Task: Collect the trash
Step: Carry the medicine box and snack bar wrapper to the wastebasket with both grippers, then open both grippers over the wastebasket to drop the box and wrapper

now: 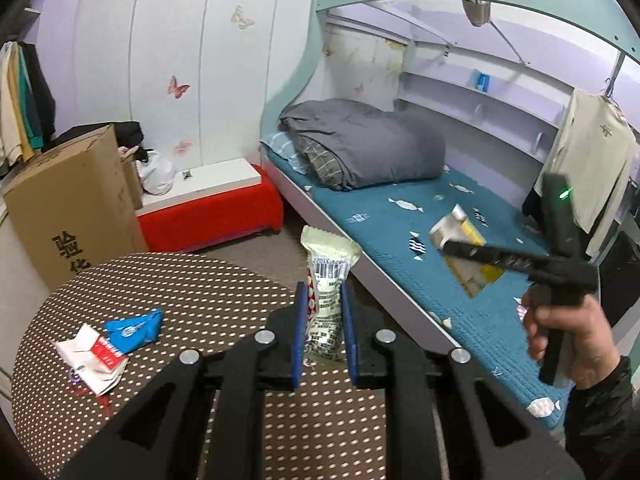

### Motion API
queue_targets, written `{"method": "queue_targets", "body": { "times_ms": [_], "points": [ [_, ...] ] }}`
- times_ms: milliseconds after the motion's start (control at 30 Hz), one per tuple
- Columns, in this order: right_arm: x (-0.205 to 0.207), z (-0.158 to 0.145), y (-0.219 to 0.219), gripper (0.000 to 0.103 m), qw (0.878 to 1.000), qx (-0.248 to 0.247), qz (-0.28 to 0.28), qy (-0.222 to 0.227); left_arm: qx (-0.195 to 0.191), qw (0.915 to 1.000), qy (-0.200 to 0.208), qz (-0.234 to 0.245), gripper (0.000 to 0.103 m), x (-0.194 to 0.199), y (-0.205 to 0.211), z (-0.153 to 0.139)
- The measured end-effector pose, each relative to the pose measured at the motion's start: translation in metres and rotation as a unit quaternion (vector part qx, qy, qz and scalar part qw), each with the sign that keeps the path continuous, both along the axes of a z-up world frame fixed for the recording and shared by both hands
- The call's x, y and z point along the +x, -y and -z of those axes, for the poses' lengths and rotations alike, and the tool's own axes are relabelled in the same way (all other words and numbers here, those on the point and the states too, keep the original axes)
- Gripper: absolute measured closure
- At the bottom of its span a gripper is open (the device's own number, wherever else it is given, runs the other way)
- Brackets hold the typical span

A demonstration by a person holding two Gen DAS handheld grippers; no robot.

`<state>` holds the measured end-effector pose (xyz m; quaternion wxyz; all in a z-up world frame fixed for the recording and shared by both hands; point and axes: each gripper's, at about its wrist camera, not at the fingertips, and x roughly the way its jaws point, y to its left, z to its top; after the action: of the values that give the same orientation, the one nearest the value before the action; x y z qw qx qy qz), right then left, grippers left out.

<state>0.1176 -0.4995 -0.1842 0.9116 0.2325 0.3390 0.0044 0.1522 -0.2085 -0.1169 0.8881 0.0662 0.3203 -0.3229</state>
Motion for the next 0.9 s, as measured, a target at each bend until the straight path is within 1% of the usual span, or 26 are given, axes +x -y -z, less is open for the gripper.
{"method": "queue_targets", "body": {
  "times_ms": [100,200,267,367,433,533,600,667,800,900],
  "points": [
    [0.004,0.031,0.018,0.042,0.999,0.017,0.015,-0.039,0.004,0.9999,-0.006,0.010,0.087,0.000,0.014,0.006],
    [0.011,0.059,0.027,0.042,0.997,0.027,0.024,-0.068,0.013,0.9996,-0.018,0.017,0.087,0.002,0.030,0.016],
    [0.016,0.083,0.032,0.041,0.995,0.038,0.031,-0.090,0.019,0.9992,-0.027,0.020,0.087,0.005,0.039,0.024],
    [0.023,0.111,0.038,0.040,0.992,0.054,0.040,-0.110,0.030,0.9984,-0.039,0.026,0.087,0.008,0.053,0.037],
    [0.028,0.131,0.043,0.030,0.989,0.063,0.047,-0.128,0.036,0.9978,-0.047,0.031,0.087,0.011,0.063,0.045],
    [0.031,0.152,0.052,0.019,0.984,0.075,0.063,-0.151,0.050,0.9963,-0.058,0.039,0.087,0.016,0.080,0.058],
    [0.028,0.159,0.058,0.017,0.982,0.083,0.071,-0.155,0.055,0.9955,-0.063,0.044,0.087,0.019,0.089,0.064],
    [0.022,0.160,0.063,0.017,0.982,0.088,0.073,-0.149,0.063,0.9942,-0.070,0.052,0.087,0.021,0.103,0.073],
    [0.011,0.153,0.073,0.015,0.984,0.086,0.079,-0.138,0.079,0.9906,-0.086,0.071,0.087,0.026,0.128,0.092],
    [0.003,0.147,0.081,0.015,0.984,0.087,0.089,-0.129,0.093,0.9863,-0.103,0.089,0.087,0.030,0.148,0.112]
  ]
}}
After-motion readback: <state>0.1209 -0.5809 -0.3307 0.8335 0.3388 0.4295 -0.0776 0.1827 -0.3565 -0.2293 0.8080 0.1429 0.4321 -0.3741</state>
